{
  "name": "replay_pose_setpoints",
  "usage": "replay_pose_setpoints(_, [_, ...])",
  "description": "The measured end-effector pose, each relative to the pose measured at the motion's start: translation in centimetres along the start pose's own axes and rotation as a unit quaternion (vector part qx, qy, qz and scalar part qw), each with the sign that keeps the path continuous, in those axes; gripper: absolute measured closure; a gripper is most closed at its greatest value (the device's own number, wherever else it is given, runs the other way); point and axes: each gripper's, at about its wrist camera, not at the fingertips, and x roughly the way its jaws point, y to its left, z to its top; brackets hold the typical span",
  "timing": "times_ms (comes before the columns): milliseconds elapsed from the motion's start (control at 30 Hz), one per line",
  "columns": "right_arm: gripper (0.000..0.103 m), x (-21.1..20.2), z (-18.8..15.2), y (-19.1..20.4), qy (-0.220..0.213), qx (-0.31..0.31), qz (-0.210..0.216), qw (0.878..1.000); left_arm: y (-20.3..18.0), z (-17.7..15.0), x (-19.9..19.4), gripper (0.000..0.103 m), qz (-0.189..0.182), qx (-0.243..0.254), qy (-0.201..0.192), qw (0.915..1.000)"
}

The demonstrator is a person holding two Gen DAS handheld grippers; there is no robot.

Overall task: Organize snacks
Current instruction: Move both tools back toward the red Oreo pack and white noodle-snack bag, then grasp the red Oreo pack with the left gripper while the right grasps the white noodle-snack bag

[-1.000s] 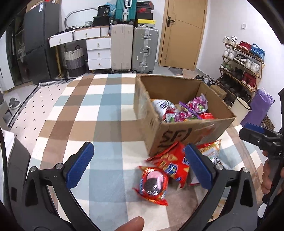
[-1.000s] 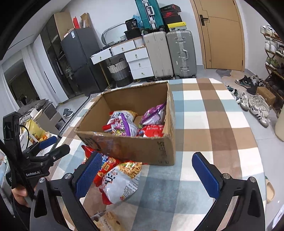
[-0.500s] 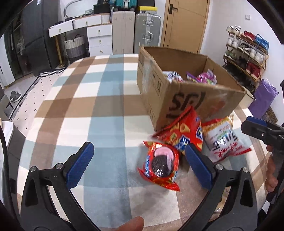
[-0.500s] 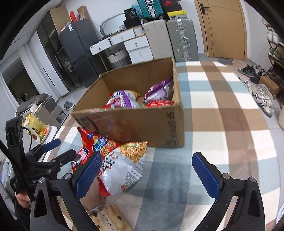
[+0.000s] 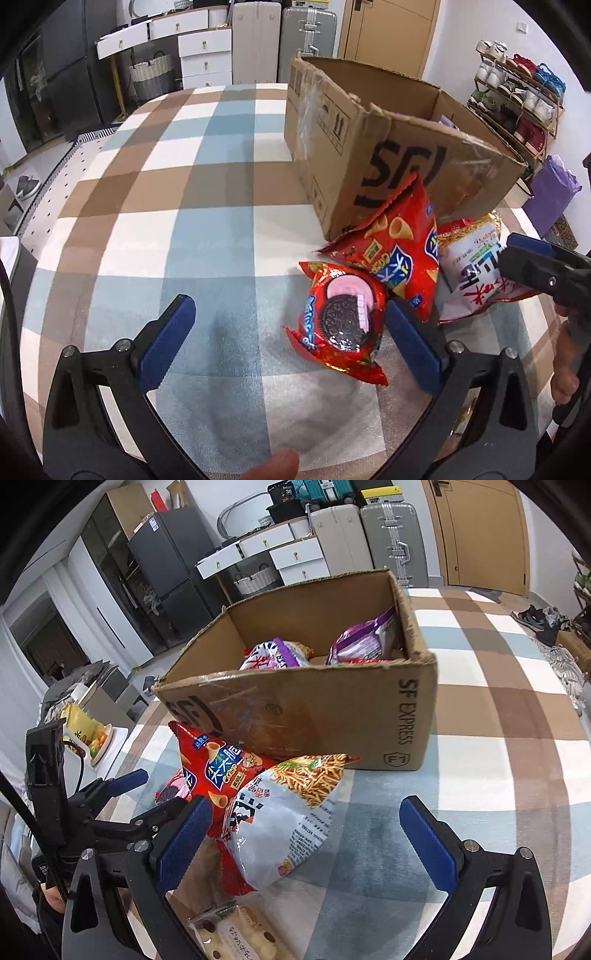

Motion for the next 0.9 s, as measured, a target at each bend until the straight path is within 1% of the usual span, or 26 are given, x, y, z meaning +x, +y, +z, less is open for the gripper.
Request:
replay_pose_setpoints(267, [0.0, 2.0, 0.1, 0.0, 0.027, 0.007, 0.013, 1.0, -0.2, -0.3, 1.3, 0.001, 0.002, 0.007, 0.015, 0.9999])
replay_pose_setpoints(400, [0.0, 2.8, 0.1, -0.4, 0.037, 0.021, 0.024, 0.999, -0.1, -0.2, 1.8, 0.001, 0.003, 0.007, 0.021, 0.9997])
replay_pose_setpoints(600, [0.002, 3.6, -0.1, 0.0, 0.042, -0.002, 0.013, 0.999, -0.3, -0.2, 2.3, 0.001, 0.012, 0.016, 0.023, 0.9995])
replay_pose_setpoints(667, [0.006, 3.7, -0.2, 0.3, 0.042, -0.01, 0.01, 0.999, -0.4, -0.1, 2.5, 0.001, 0.017, 0.022, 0.026, 0.9993])
replay_pose_setpoints(733, [0.014, 3.6, -0.4, 0.6, 0.043, -0.015, 0.019, 0.999, -0.6, -0.1, 2.6, 0.001, 0.02, 0.027, 0.027, 0.9991])
replay_pose_setpoints(833, [0.023, 3.6, -0.6, 0.8, 0.045, -0.018, 0.032, 0.998, -0.8, -0.1, 2.7, 0.001, 0.025, 0.031, 0.03, 0.9988])
replay_pose_setpoints(900, [0.026, 3.5, -0.7, 1.0, 0.043, -0.02, 0.039, 0.998, -0.8, -0.1, 2.7, 0.001, 0.024, 0.031, 0.03, 0.9988])
